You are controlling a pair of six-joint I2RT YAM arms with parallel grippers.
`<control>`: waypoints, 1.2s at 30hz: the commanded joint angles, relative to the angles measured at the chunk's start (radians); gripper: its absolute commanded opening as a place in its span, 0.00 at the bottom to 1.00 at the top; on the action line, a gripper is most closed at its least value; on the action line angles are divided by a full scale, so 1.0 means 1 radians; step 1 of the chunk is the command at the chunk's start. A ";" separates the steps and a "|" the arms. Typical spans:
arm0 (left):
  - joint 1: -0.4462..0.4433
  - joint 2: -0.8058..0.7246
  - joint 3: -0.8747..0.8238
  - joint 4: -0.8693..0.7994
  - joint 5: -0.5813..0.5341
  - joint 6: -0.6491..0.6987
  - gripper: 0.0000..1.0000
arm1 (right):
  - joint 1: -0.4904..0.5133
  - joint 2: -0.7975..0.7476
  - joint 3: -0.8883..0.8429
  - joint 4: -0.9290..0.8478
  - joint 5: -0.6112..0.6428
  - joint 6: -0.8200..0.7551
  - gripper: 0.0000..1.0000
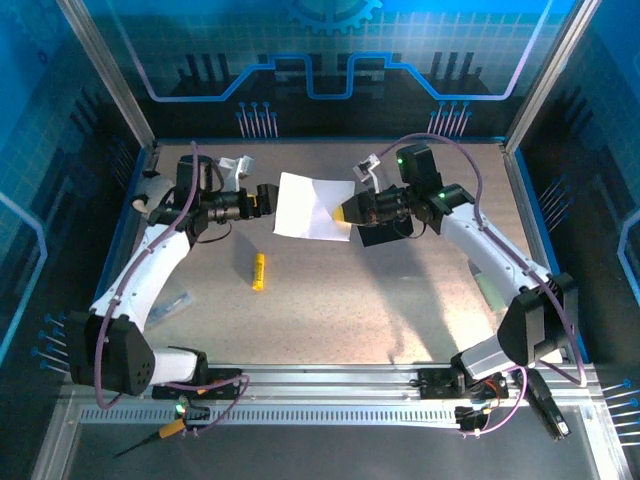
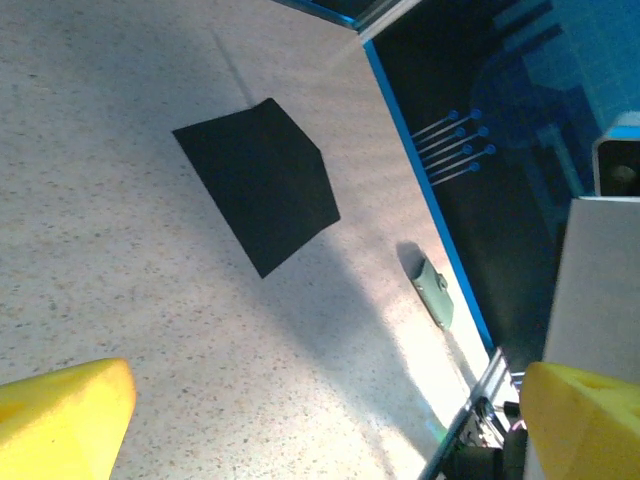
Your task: Place the letter into the envelope and seal it
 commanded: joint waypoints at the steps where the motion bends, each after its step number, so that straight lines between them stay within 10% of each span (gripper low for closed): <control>1: -0.010 -0.020 0.023 0.019 0.075 0.028 0.99 | 0.011 0.025 0.048 -0.055 0.004 -0.043 0.00; 25: -0.110 0.073 -0.035 0.270 0.162 -0.120 0.98 | 0.100 0.152 0.008 0.336 -0.042 0.200 0.00; 36: -0.108 0.076 -0.035 0.336 0.170 -0.155 0.57 | 0.100 0.156 -0.046 0.425 -0.073 0.253 0.00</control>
